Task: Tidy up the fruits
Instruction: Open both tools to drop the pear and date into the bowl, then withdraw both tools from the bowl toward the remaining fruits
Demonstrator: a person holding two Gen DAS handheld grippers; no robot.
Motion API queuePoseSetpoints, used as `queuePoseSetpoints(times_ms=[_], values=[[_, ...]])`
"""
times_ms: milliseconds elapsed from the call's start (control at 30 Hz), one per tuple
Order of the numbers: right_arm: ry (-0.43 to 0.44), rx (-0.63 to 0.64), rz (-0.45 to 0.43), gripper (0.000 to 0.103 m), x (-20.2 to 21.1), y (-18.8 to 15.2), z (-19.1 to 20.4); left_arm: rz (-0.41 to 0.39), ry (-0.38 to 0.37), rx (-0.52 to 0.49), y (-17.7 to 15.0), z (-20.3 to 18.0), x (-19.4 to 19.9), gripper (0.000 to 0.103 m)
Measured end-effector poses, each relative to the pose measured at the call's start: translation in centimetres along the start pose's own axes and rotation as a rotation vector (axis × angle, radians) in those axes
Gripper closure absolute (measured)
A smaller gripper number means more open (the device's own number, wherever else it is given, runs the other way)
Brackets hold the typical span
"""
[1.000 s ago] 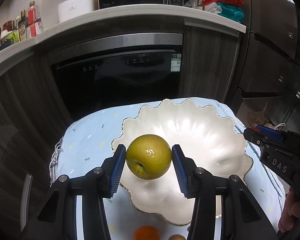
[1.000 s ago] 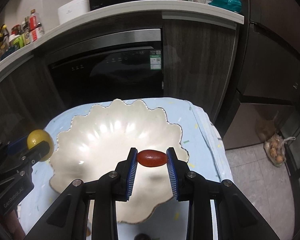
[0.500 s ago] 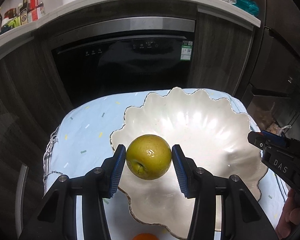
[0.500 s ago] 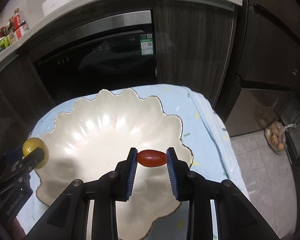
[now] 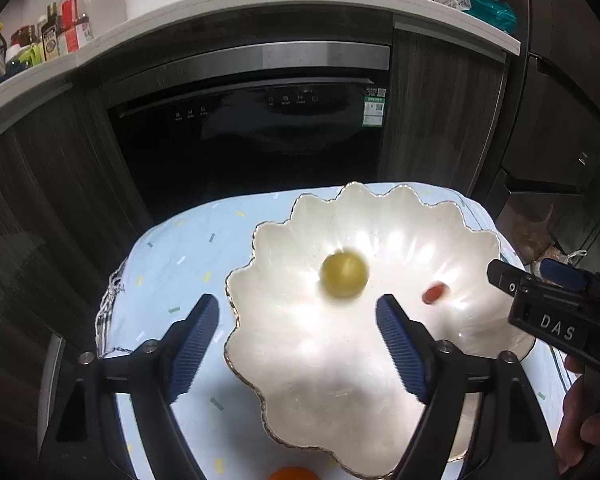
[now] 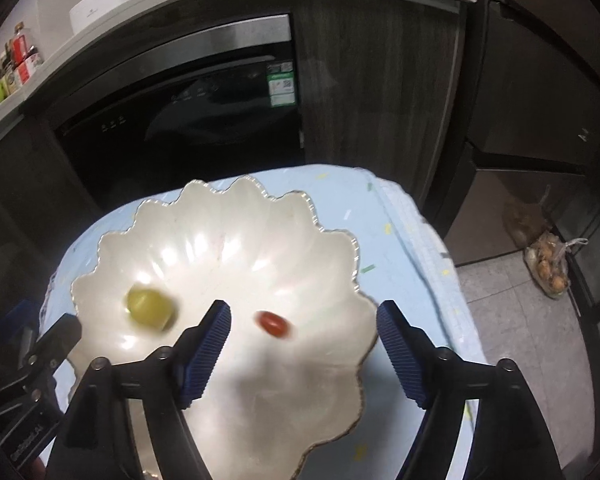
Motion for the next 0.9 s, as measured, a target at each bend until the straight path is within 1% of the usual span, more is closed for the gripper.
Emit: queuePoseSetpoints(times_ms=[67, 167, 500, 900], values=[[-0.008, -0.005, -0.007, 0.026, 0.3, 0.3, -0.3, -0.020, 0.015, 0.003, 0.4, 0.1, 0.5, 0.010], [-0.016, -0.018, -0.029, 0.020, 1.2, 0.8, -0.8, -0.035, 0.021, 0.012, 0.7, 0.2, 1.2, 0.004], [-0.004, -0.029, -0.074, 0.020, 3.9, 1.3, -0.8, -0.070, 0.024, 0.014, 1.4, 0.2, 3.6, 0.003], [-0.015, -0.020, -0.120, 0.020, 7.7, 1.0, -1.1, -0.111, 0.030, 0.019, 1.1, 0.2, 7.2, 0.003]])
Point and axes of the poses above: each gripper's, at about its wrist camera, not at the fingertips, and x roughly against the way its jaws point, z to its left, y to its top, the point moved 8 cm from there along -x, roughly the way its jaws point, and after that the axes turned 3 degrees about x, right-handed, at the moved point
